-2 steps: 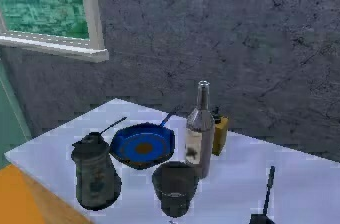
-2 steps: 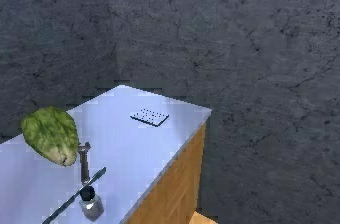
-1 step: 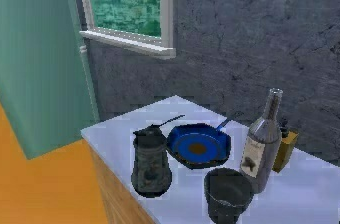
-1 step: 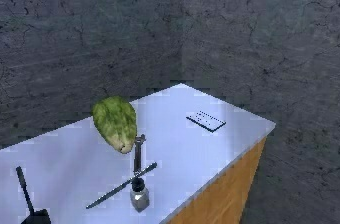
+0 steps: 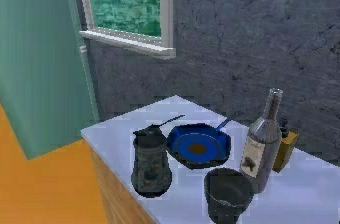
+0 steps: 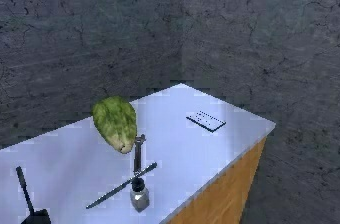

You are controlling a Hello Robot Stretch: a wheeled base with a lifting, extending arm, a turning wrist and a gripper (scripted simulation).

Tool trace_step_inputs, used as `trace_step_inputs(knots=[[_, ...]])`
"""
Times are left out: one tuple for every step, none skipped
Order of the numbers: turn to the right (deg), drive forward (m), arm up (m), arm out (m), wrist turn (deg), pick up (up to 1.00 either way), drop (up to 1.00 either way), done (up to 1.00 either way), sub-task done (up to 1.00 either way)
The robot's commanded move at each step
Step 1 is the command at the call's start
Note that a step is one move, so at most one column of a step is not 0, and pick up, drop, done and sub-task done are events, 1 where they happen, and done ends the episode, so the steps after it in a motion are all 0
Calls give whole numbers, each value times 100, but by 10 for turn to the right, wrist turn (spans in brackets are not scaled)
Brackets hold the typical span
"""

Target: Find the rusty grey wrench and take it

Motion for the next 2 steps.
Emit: trace_step_inputs(knots=[[0,0,38,0,0,0,0,0,0],[0,0,0,18,0,0,0,0,0]])
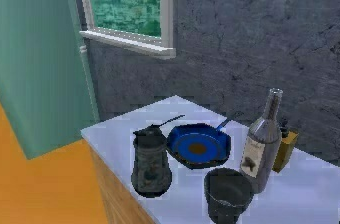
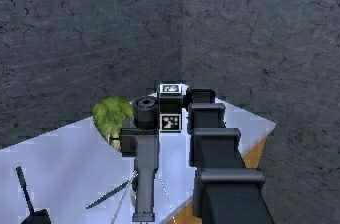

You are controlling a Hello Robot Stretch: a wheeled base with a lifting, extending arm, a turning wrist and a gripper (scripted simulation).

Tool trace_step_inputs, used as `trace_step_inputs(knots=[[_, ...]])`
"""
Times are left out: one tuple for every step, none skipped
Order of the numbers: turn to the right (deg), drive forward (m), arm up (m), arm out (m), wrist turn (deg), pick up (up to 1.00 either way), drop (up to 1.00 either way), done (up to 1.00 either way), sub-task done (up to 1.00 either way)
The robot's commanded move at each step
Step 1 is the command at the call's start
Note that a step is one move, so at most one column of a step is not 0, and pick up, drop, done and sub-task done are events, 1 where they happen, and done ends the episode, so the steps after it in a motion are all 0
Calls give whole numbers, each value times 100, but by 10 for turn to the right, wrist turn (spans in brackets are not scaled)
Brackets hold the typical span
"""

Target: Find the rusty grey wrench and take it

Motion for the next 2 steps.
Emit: trace_step_inputs(knots=[[0,0,0,0,450,0,0,0,0],[0,0,0,0,450,0,0,0,0]])
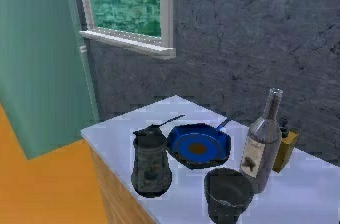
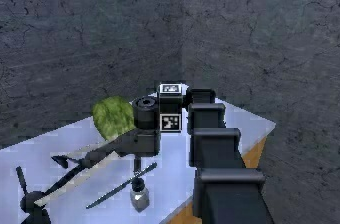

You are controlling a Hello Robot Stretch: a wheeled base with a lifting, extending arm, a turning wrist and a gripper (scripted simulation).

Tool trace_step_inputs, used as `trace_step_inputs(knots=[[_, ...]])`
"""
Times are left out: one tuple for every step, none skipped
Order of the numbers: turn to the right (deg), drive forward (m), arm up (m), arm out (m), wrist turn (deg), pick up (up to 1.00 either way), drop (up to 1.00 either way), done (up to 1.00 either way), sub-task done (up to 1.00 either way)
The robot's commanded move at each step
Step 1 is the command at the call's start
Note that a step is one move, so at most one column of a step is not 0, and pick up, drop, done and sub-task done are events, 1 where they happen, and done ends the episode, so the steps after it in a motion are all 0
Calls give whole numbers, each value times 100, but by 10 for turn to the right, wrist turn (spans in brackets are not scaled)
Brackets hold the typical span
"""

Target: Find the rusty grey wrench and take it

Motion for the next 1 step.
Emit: trace_step_inputs(knots=[[0,0,0,0,450,0,0,0,0]])
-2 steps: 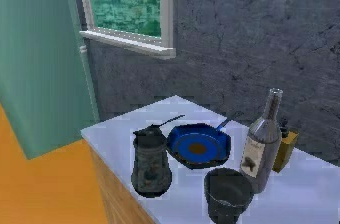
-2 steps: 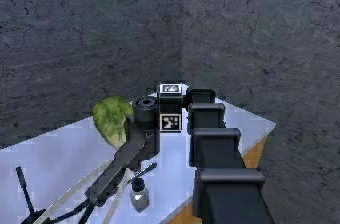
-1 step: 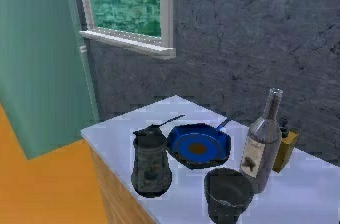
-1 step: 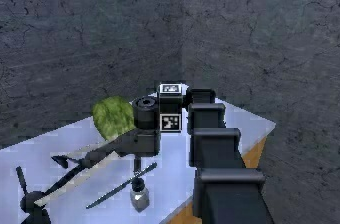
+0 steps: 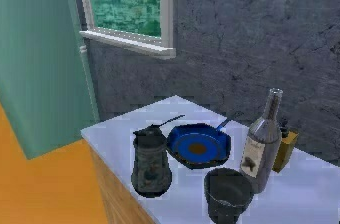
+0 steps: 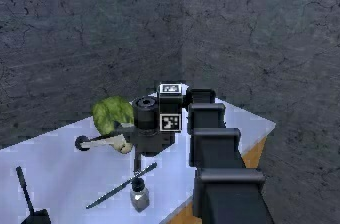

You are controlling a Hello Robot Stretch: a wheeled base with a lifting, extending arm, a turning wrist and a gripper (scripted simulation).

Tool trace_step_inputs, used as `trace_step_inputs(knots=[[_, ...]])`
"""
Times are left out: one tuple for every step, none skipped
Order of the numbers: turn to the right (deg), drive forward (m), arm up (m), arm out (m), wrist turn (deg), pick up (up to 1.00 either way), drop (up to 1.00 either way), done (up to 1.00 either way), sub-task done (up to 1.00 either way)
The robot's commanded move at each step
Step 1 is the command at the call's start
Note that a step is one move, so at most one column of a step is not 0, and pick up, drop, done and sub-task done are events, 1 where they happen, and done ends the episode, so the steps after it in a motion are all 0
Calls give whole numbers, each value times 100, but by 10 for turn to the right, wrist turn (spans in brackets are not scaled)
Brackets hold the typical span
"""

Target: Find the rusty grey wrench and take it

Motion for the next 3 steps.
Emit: trace_step_inputs(knots=[[0,0,0,0,210,0,0,0,0],[0,0,-16,0,0,0,0,0,0],[0,0,0,0,0,100,0,0,0]])
